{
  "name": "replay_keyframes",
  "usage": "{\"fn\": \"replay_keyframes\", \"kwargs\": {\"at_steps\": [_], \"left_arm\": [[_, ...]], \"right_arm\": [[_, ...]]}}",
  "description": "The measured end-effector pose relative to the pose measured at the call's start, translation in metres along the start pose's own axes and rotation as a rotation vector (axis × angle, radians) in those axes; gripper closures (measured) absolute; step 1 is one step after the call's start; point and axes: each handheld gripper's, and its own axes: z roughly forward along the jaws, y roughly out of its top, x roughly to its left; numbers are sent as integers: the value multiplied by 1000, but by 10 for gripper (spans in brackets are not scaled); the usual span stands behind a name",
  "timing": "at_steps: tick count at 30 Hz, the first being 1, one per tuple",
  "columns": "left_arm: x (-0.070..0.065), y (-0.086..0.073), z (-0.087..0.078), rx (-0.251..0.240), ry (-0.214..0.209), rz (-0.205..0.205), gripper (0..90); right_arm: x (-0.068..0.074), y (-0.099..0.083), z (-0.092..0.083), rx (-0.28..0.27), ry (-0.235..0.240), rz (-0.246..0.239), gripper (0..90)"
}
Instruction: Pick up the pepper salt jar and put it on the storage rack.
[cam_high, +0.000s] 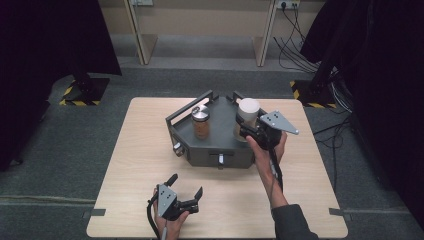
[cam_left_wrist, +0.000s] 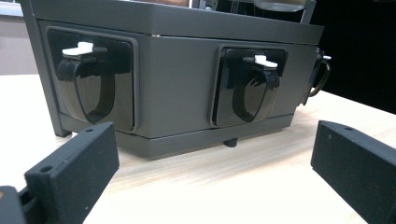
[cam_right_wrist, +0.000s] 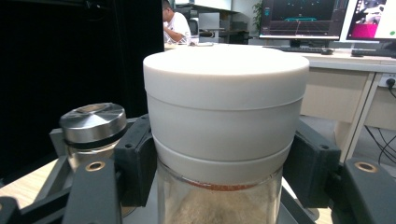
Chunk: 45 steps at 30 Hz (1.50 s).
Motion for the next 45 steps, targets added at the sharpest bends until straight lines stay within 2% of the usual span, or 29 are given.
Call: {"fn": "replay_keyframes", "kwargs": {"at_steps": [18, 23, 34, 35, 38, 39, 43, 45], "left_arm": [[0, 0, 0, 2, 2, -2, 2], [0, 0, 0, 2, 1, -3, 2], [0, 0, 0, 3, 2, -3, 2], [0, 0, 0, 3, 1, -3, 2], [0, 0, 0, 3, 1, 0, 2], [0, 0, 0, 3, 1, 0, 2], [0, 0, 0, 3, 2, -1, 2], [0, 0, 0, 3, 2, 0, 2]], "right_arm": [[13, -12, 28, 28, -62, -23, 354], [14, -16, 31, 40, -74, -14, 353], [16, -21, 29, 21, -82, -13, 340], [14, -21, 29, 18, -74, 8, 236], [8, -21, 25, 10, -55, 27, 112], [8, -21, 25, 10, -55, 27, 112], [2, -22, 18, -16, -35, 43, 12], [-1, -22, 15, -16, -28, 43, 7]]}}
